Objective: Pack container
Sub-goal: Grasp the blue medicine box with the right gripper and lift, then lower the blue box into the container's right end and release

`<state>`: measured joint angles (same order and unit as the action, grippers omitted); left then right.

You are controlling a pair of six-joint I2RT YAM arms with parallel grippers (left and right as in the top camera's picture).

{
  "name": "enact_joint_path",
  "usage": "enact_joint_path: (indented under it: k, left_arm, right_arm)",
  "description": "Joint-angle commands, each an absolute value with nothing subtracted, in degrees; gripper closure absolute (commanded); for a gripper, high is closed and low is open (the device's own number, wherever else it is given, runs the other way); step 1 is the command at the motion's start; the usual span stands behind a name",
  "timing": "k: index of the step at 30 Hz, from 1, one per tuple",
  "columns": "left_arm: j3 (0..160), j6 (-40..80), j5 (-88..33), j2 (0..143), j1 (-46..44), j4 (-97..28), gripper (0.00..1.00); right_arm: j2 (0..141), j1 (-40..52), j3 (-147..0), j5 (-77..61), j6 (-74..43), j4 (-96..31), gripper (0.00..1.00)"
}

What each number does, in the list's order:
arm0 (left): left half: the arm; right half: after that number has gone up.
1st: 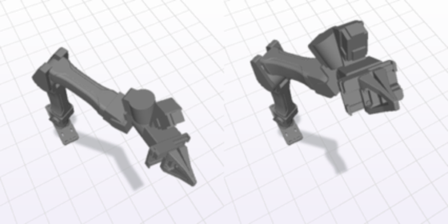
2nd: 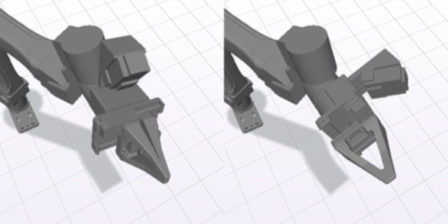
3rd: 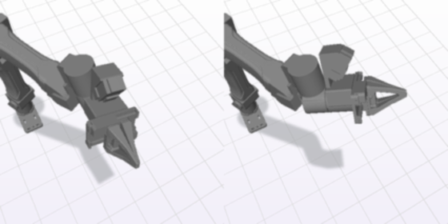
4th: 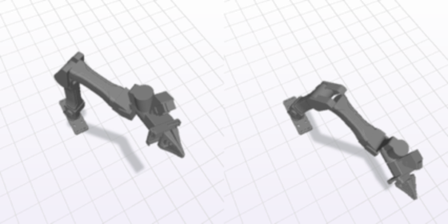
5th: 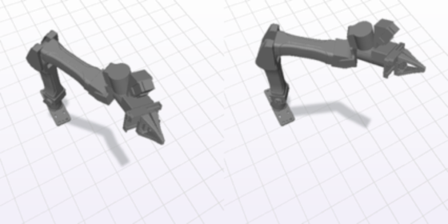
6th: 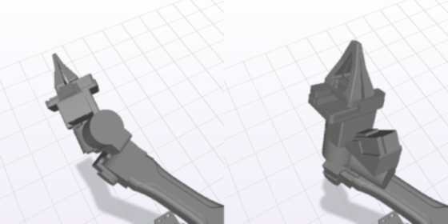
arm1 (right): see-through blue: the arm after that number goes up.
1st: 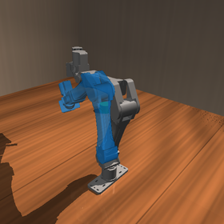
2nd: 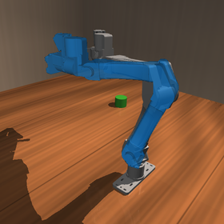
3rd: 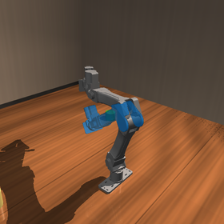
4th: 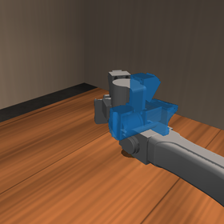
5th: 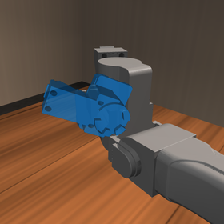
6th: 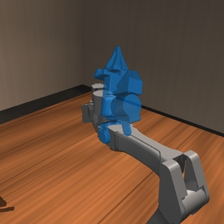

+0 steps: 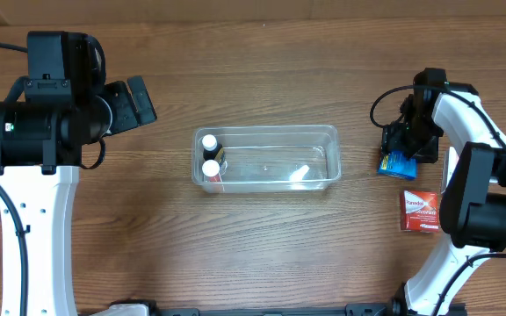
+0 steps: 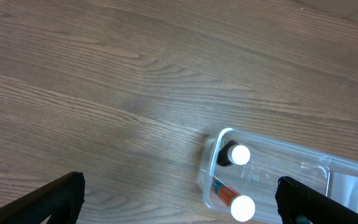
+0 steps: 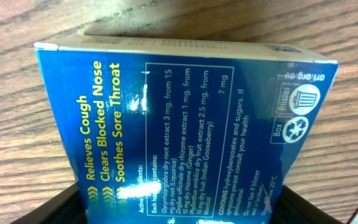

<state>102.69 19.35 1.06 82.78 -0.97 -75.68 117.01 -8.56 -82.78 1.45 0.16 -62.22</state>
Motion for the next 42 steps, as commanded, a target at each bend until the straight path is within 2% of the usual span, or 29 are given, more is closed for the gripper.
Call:
enact_joint_path:
  k: [1,7,9,12,16,22,30,31,32,33,37,42]
  left_arm:
    - [103.6,19.7,0.4,82.9,-0.7,-76.0,0.0]
    - [103.6,19.7,0.4,82.9,-0.7,-76.1,0.0]
    - [103.6,19.7,0.4,82.9,-0.7,-76.0,0.0]
    - [103.6,19.7,0.4,82.9,-0.7,-76.3,0.0]
    - [103.6,19.7,0.4,82.9,-0.7,-76.5,0.0]
    - [103.6,19.7,0.4,82.9,-0.7,-77.2,0.0]
    - [103.6,19.7,0.6,82.9,-0.7,-77.3,0.0]
    - [103.6,19.7,0.6,82.9,-0.7,-77.3,0.0]
    - [103.6,19.7,0.6,82.9,-0.7,-77.3,0.0]
    - [103.6,19.7,0.6,82.9,-0.7,-77.3,0.0]
    - [103.6,19.3,0.6,82.9,-0.7,-77.3,0.0]
    - [103.6,19.3,0.6,82.9,-0.7,-77.3,0.0]
  right_arm:
    - [111.2,-8.6,-87.9,-1.6,-0.2,-65.1,0.29]
    - [89.7,-2.5,-89.8,-9.6,-0.2,-70.3,0.3]
    - [82.3,5.2,-89.8,-9.3,-2.2,-71.4,0.3]
    - [80.5,15.5,-89.5,-9.1,-6.7,-71.5,0.3]
    - [85.8,22.5,-85.8,-7.2,-12.0,-70.3,0.3]
    - [96.1,23.2,-81.3,-5.8,-13.8,-63.0,0.29]
    - [104.2,23.2,-81.3,-4.7,-13.8,-61.3,0.29]
    - [104.2,23.2,-81.3,-4.5,-13.7,-61.3,0.23]
    - [104.2,23.2,-81.3,-4.5,-13.7,-61.2,0.05]
    - [104.2,23.2,-81.3,-4.5,-13.5,-60.6,0.0]
    - [103.6,23.2,-85.7,-2.0,-13.5,-62.3,0.0]
    - [94.4,18.3,-102.5,13.0,-14.7,-71.4,0.0]
